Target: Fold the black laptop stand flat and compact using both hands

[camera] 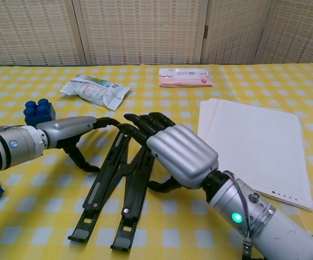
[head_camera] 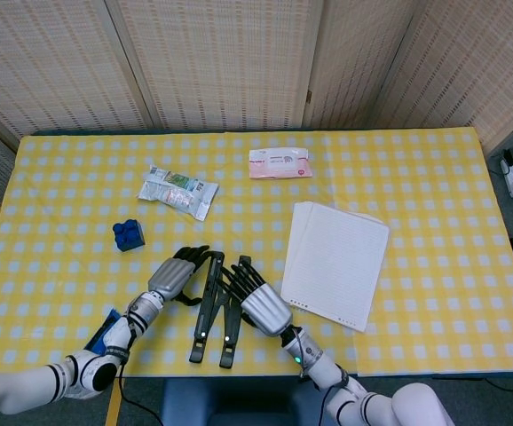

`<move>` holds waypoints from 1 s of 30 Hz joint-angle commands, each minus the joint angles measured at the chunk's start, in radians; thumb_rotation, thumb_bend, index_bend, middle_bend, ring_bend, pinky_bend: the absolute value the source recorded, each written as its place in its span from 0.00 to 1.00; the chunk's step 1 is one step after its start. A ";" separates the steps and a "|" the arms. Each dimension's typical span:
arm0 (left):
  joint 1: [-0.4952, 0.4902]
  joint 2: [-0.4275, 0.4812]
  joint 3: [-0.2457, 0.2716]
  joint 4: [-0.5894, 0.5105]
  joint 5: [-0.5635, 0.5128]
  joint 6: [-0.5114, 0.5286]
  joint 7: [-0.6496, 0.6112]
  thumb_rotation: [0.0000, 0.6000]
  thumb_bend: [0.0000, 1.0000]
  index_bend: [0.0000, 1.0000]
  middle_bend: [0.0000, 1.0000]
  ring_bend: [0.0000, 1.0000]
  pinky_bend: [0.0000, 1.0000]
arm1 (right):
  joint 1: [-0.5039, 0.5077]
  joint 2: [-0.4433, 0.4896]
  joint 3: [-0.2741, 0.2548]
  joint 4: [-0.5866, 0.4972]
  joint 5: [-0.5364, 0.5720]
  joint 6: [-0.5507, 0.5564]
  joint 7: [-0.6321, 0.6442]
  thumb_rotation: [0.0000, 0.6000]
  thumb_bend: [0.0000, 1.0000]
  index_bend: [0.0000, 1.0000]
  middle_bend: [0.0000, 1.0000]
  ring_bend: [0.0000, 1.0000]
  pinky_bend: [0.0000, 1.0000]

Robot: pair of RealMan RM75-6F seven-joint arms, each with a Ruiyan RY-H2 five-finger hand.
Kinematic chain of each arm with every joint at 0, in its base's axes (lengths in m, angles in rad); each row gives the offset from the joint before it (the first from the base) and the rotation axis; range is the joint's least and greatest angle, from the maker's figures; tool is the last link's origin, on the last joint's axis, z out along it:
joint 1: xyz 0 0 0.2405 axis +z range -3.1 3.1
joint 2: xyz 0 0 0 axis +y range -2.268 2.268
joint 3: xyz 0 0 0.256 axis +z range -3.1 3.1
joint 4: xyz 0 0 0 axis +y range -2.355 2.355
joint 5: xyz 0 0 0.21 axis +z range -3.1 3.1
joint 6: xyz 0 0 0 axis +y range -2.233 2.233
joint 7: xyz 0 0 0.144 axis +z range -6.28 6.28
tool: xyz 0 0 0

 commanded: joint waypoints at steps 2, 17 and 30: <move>0.029 0.053 -0.001 -0.049 -0.006 0.049 0.009 1.00 0.25 0.05 0.00 0.00 0.01 | 0.025 0.154 -0.016 -0.191 -0.022 -0.032 -0.035 1.00 0.25 0.00 0.00 0.00 0.00; 0.130 0.231 -0.007 -0.182 0.028 0.208 -0.027 1.00 0.25 0.05 0.00 0.00 0.01 | 0.306 0.600 0.084 -0.788 0.193 -0.655 -0.270 1.00 0.25 0.00 0.00 0.00 0.00; 0.150 0.261 -0.011 -0.169 0.024 0.202 -0.090 1.00 0.25 0.05 0.00 0.00 0.00 | 0.444 0.533 0.104 -0.710 0.316 -0.827 -0.404 1.00 0.25 0.00 0.00 0.00 0.00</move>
